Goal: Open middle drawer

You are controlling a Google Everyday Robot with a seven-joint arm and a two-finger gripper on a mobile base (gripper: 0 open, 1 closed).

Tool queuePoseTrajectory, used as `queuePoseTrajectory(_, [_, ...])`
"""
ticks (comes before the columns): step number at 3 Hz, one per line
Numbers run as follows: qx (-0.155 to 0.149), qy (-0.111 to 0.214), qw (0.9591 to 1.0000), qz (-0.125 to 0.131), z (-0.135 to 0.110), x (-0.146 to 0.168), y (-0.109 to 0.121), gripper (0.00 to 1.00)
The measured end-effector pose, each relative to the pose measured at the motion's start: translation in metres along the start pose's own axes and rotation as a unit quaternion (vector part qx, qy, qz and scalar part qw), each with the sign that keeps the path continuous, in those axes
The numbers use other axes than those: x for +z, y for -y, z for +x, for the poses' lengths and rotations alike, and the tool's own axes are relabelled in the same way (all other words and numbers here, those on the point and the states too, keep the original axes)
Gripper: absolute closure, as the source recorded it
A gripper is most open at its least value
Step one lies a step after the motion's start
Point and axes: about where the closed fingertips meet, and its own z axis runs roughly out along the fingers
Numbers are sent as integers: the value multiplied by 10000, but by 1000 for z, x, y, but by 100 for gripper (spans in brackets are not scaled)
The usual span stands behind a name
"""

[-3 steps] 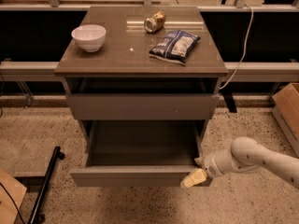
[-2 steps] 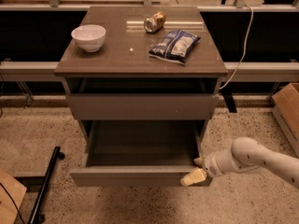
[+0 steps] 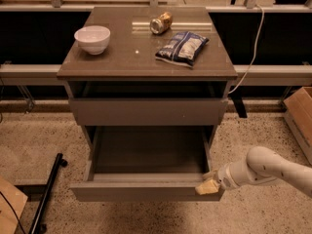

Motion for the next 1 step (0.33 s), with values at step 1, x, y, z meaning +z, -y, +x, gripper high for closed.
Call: queuePoseTrajectory(1, [0, 0, 10000, 0, 0, 0, 0, 67])
